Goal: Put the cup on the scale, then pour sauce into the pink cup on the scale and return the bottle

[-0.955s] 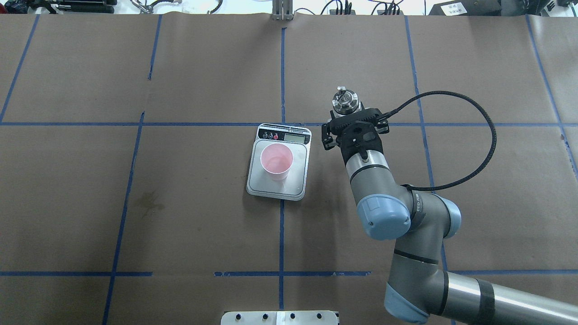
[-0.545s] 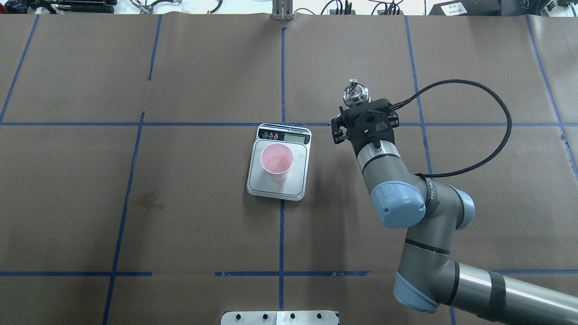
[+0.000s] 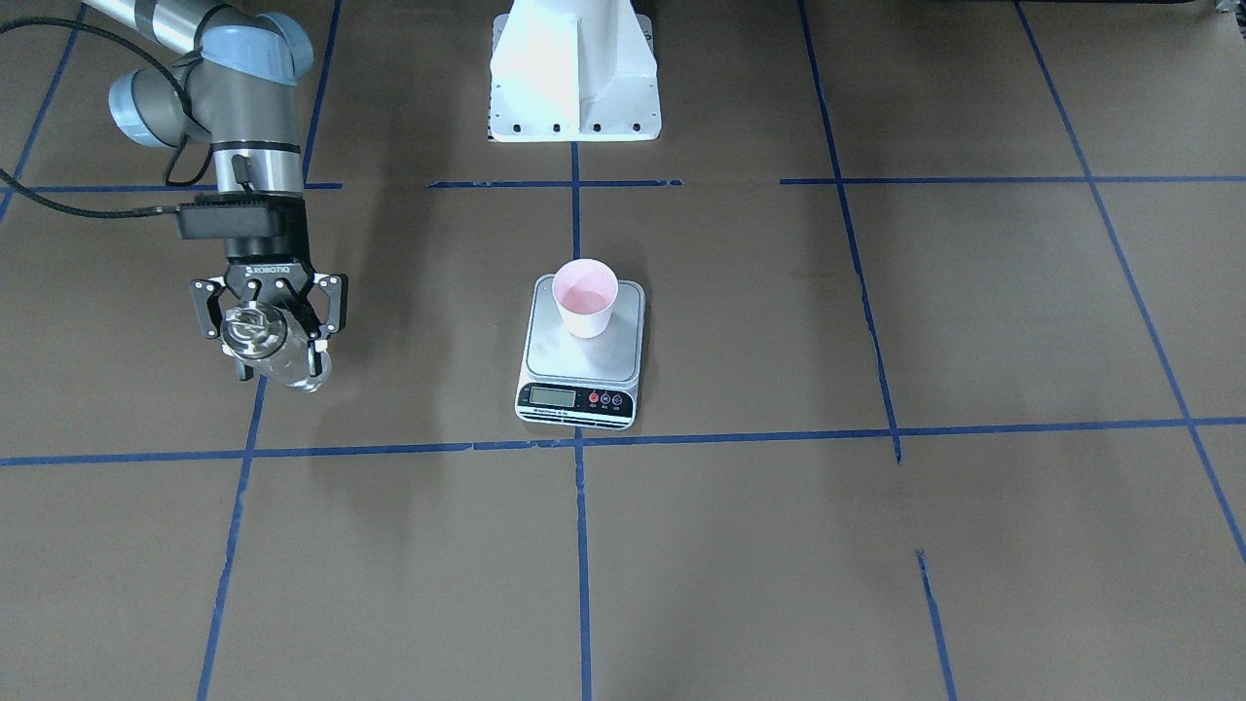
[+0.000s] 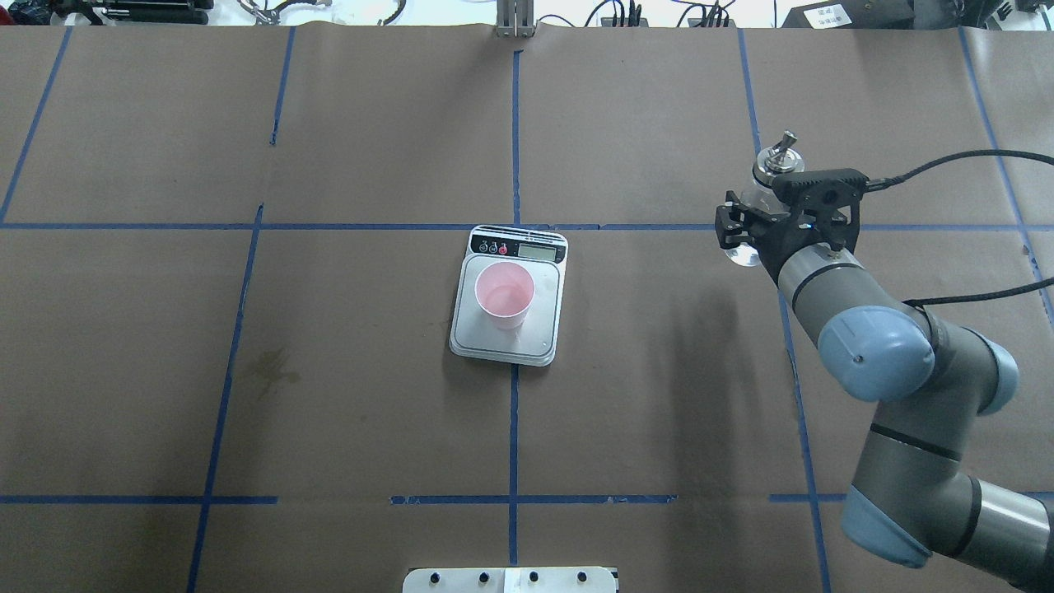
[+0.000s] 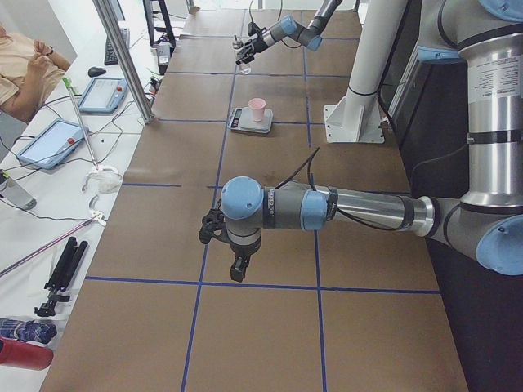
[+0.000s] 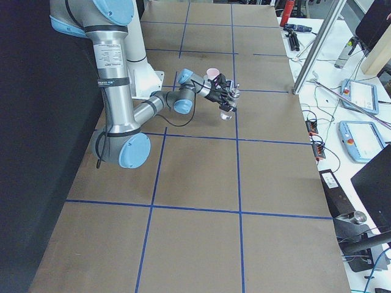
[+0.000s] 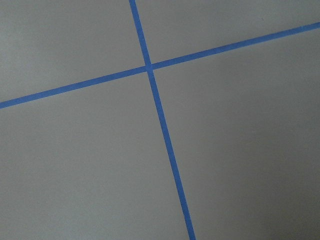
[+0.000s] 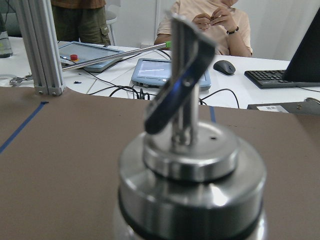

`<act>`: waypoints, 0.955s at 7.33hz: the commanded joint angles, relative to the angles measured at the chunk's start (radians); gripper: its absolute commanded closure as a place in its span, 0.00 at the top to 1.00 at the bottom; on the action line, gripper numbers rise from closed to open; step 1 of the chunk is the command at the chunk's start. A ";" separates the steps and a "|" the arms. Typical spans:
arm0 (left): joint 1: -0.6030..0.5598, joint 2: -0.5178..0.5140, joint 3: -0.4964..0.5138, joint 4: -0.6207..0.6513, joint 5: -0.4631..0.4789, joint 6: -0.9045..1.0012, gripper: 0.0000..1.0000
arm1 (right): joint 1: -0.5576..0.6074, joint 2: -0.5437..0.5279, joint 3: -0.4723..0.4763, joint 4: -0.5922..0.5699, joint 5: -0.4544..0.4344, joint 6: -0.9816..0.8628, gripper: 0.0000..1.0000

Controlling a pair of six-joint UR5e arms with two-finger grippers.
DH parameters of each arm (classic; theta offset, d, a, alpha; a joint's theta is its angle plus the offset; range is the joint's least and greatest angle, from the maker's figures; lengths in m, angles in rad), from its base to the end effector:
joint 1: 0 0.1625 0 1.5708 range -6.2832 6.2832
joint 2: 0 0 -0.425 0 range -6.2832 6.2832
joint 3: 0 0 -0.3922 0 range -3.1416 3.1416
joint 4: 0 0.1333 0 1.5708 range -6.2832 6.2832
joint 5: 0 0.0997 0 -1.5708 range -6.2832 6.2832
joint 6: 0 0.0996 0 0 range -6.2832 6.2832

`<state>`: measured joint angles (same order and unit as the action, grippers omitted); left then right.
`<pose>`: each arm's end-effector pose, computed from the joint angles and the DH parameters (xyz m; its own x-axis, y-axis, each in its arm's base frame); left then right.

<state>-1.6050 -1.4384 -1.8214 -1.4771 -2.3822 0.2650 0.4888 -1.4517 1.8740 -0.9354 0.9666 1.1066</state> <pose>-0.0759 -0.4324 0.6036 0.6736 0.2561 -0.6933 -0.1474 0.9658 0.2135 -0.3775 -0.4159 0.3771 0.7562 -0.0151 0.6542 -0.5422 0.5451 0.6394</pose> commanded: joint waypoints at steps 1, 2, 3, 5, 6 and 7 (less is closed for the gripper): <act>0.000 -0.007 -0.002 0.000 -0.002 -0.001 1.00 | -0.123 -0.044 0.014 0.000 -0.200 0.101 0.00; 0.000 -0.007 -0.004 0.000 -0.002 -0.001 1.00 | -0.178 -0.044 -0.002 0.000 -0.301 0.128 0.00; 0.000 -0.007 -0.004 -0.002 -0.002 -0.001 1.00 | -0.202 -0.045 -0.021 0.000 -0.349 0.169 0.00; 0.000 -0.007 -0.006 0.000 -0.002 -0.001 1.00 | -0.203 -0.067 -0.067 0.065 -0.374 0.161 0.00; 0.000 -0.007 -0.006 0.000 -0.002 -0.001 1.00 | -0.203 -0.079 -0.155 0.222 -0.371 0.132 0.00; 0.000 -0.007 -0.006 -0.002 -0.002 -0.001 1.00 | -0.207 -0.070 -0.220 0.321 -0.374 0.075 0.00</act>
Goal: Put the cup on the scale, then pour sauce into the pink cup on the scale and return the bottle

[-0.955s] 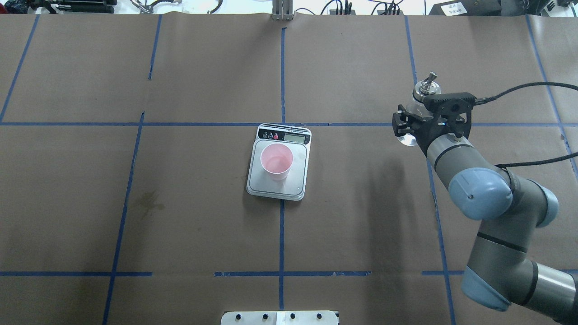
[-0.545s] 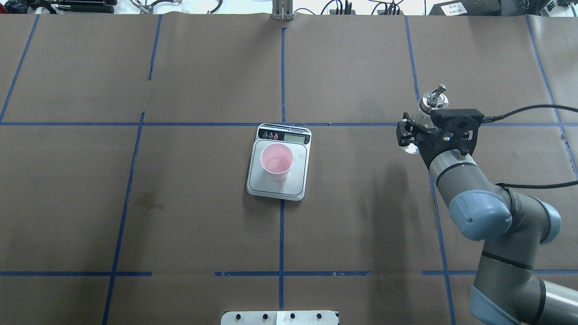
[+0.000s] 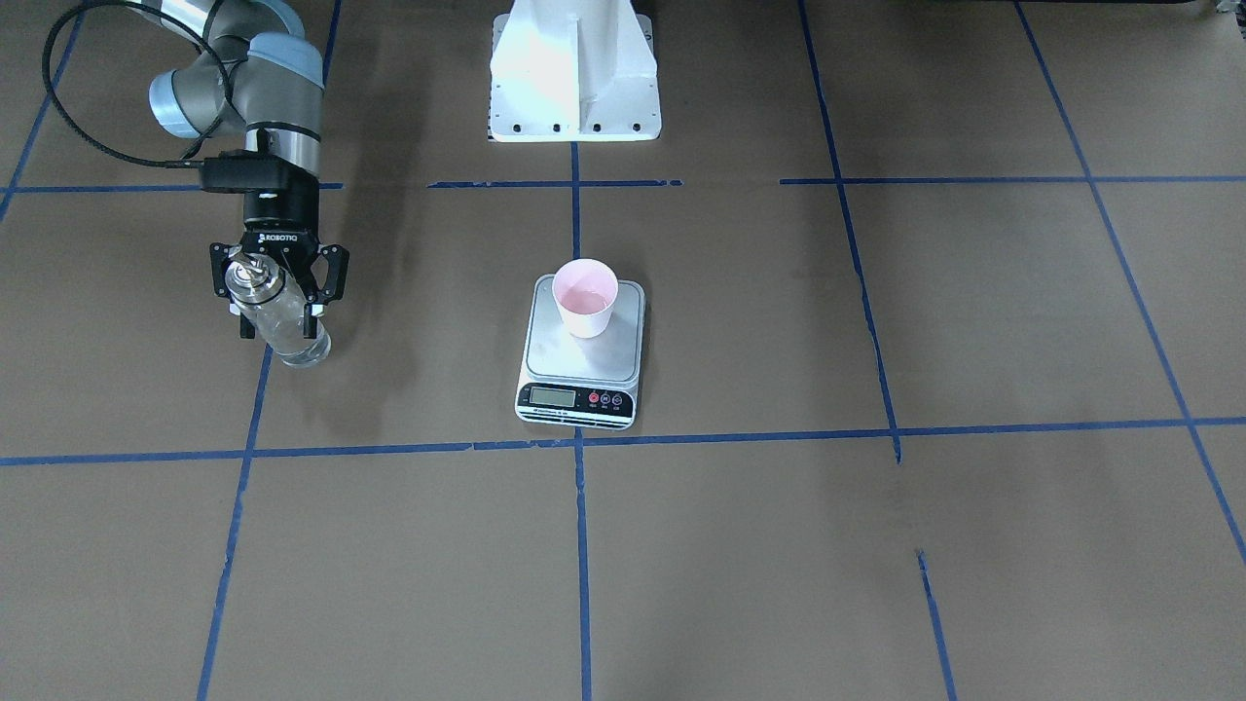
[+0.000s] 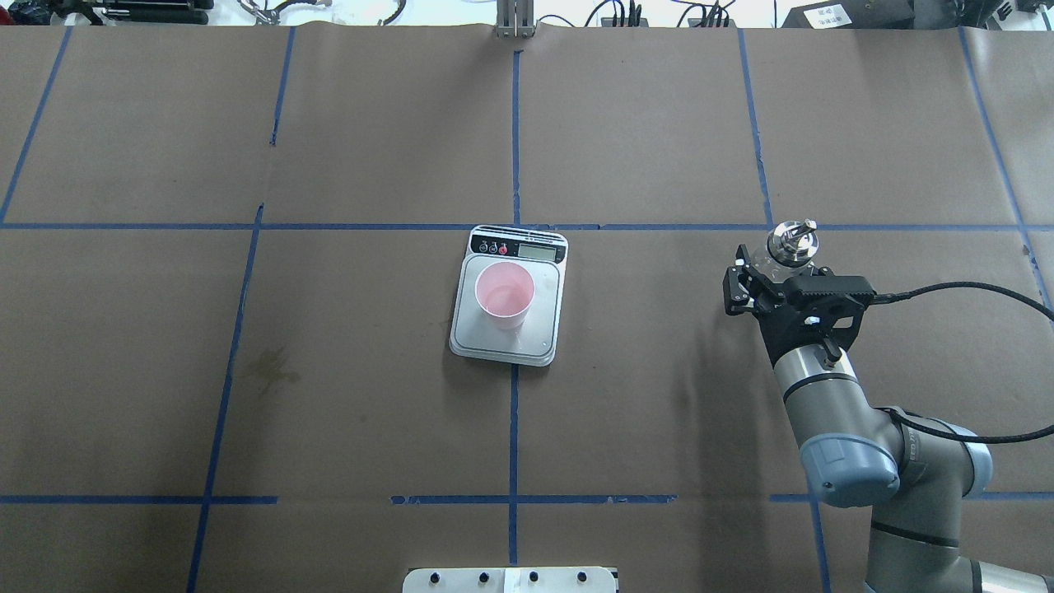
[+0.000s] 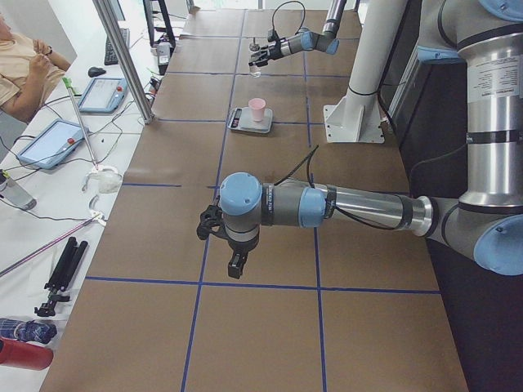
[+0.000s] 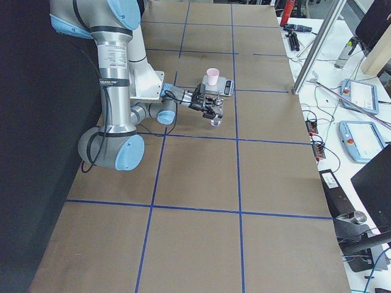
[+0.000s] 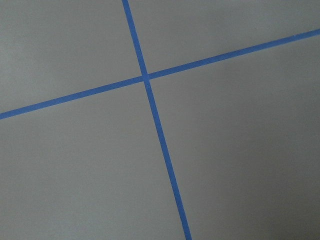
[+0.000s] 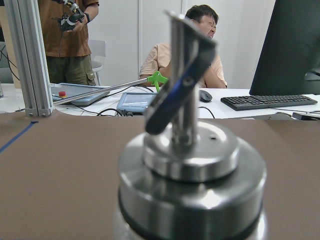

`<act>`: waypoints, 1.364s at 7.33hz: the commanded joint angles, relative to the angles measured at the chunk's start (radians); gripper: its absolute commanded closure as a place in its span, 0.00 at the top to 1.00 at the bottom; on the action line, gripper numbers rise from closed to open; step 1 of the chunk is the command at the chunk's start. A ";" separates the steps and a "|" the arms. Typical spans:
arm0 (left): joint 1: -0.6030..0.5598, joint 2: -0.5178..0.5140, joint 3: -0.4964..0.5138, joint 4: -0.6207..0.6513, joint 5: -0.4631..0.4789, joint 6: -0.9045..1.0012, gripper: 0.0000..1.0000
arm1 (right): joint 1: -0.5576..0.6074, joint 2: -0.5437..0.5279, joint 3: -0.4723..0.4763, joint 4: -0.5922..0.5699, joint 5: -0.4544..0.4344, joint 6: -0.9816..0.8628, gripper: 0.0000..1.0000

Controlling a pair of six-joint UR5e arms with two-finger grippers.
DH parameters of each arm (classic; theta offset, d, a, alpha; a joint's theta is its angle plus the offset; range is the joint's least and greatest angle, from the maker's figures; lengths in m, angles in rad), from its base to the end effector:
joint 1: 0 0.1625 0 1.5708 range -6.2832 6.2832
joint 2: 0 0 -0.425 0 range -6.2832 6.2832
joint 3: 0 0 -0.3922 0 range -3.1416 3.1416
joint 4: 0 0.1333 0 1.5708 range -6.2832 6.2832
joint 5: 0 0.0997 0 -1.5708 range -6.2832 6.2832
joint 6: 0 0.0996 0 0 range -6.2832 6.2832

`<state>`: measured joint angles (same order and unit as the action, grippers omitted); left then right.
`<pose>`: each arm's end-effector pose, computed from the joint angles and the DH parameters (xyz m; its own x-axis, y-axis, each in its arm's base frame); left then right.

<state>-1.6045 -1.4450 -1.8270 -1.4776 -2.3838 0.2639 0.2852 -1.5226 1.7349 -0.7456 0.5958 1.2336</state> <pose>-0.0757 -0.4354 0.5978 0.6728 0.2642 -0.6910 -0.1469 0.9632 0.2252 -0.4217 -0.3485 0.4469 0.7389 0.0232 0.6734 -0.6330 0.3663 0.6820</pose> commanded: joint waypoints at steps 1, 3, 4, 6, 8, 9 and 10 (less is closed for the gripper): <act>0.000 0.000 -0.003 -0.001 0.000 0.000 1.00 | -0.001 -0.005 -0.086 0.141 0.001 -0.077 0.00; 0.000 -0.002 0.000 -0.003 0.000 0.000 1.00 | -0.001 0.004 -0.080 0.141 0.005 -0.091 0.00; 0.000 -0.002 0.000 -0.003 0.000 0.000 1.00 | -0.003 0.004 -0.077 0.140 0.007 -0.092 0.00; 0.000 -0.003 -0.001 -0.003 -0.002 0.000 1.00 | 0.000 0.002 -0.074 0.138 0.015 -0.106 0.00; 0.000 -0.003 0.003 -0.003 -0.015 0.000 1.00 | 0.003 -0.001 -0.063 0.138 0.031 -0.111 0.00; 0.000 -0.003 0.003 -0.003 -0.015 0.000 1.00 | 0.003 -0.007 -0.063 0.137 0.032 -0.112 0.00; 0.000 -0.003 0.005 -0.003 -0.015 0.002 1.00 | 0.003 -0.008 -0.060 0.137 0.033 -0.111 0.00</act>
